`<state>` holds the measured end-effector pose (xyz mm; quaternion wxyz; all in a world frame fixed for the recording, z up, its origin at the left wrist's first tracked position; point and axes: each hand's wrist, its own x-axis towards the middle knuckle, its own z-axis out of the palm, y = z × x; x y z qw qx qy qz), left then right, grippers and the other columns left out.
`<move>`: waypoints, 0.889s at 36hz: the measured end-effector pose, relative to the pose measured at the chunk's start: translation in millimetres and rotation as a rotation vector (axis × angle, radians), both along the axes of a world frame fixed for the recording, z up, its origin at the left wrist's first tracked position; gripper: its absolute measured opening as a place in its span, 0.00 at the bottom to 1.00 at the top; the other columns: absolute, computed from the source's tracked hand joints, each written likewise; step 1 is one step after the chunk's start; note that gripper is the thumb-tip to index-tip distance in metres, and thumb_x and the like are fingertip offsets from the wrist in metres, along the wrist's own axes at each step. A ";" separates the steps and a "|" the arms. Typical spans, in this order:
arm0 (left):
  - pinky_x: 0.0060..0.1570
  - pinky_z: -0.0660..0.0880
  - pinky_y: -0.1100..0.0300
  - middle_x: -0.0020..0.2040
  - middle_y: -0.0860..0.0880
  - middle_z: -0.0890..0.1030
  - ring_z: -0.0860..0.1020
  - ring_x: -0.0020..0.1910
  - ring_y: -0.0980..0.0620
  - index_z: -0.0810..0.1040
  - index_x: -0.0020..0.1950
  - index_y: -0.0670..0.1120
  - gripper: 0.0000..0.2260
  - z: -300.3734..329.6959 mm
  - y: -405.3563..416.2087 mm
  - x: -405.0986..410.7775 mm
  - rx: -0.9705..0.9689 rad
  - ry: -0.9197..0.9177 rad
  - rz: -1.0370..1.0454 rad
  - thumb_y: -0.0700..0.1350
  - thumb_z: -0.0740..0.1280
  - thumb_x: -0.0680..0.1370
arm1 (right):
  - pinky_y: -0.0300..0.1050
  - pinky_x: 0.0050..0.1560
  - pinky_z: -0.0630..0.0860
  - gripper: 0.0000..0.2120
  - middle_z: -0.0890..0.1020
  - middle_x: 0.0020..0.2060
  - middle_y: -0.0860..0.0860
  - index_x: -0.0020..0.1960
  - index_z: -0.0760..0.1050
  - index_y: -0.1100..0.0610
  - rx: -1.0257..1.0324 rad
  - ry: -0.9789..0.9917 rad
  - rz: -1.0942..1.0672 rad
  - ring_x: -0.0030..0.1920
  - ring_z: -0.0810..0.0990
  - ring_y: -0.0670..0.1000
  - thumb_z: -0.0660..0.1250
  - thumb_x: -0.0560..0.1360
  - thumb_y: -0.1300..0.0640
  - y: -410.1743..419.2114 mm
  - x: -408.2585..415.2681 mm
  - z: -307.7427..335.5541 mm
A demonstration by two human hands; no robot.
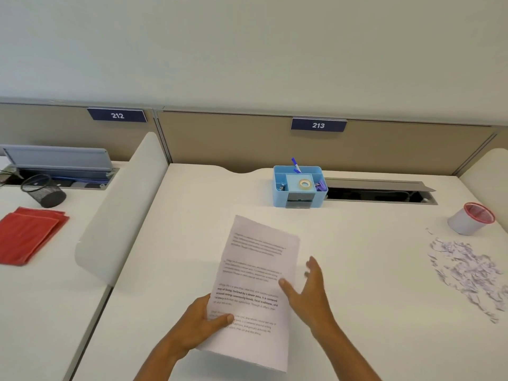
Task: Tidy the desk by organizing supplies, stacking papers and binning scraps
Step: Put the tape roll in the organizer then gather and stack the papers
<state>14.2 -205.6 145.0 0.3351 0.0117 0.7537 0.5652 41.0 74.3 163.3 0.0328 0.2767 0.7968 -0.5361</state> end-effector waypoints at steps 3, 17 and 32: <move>0.58 0.86 0.54 0.61 0.56 0.89 0.88 0.60 0.50 0.82 0.70 0.50 0.19 -0.6 -1.7 -4.3 0.014 -0.014 0.049 0.44 0.78 0.80 | 0.47 0.61 0.78 0.41 0.72 0.71 0.46 0.81 0.55 0.50 -0.226 -0.122 0.006 0.65 0.77 0.47 0.75 0.76 0.46 -12.2 13.7 -11.1; 0.66 0.83 0.49 0.63 0.53 0.89 0.88 0.62 0.50 0.81 0.70 0.48 0.24 -6.6 1.0 -28.8 0.097 -0.095 0.112 0.47 0.81 0.76 | 0.53 0.62 0.82 0.12 0.86 0.57 0.42 0.63 0.76 0.46 -0.405 -0.053 0.000 0.57 0.85 0.46 0.66 0.82 0.59 -32.7 -0.2 -20.9; 0.47 0.83 0.66 0.61 0.58 0.87 0.86 0.56 0.60 0.74 0.72 0.57 0.32 -19.1 11.0 -122.3 -0.026 0.074 0.318 0.48 0.85 0.73 | 0.53 0.65 0.80 0.13 0.83 0.61 0.44 0.65 0.74 0.47 -0.353 -0.105 0.083 0.60 0.83 0.46 0.63 0.83 0.59 -29.4 -119.1 -38.1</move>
